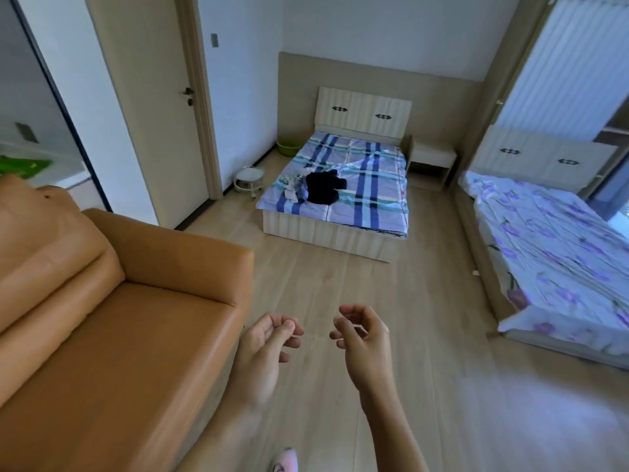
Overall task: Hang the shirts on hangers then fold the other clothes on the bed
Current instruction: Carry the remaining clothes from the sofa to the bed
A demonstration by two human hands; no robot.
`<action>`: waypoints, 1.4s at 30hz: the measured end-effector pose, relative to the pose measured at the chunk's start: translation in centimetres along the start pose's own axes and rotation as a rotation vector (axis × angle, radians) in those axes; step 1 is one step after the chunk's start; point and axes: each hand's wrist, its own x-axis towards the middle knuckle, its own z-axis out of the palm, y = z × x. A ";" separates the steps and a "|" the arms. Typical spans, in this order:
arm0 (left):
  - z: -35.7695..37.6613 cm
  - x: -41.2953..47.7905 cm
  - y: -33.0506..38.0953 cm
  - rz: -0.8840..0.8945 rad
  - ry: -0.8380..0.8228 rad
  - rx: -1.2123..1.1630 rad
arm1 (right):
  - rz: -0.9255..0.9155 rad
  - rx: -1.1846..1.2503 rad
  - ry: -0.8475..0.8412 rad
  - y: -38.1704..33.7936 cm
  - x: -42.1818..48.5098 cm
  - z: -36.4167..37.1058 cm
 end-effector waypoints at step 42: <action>-7.6 109.9 12.2 0.027 0.394 -0.039 | 0.036 -0.028 -0.354 -5.7 103.9 52.9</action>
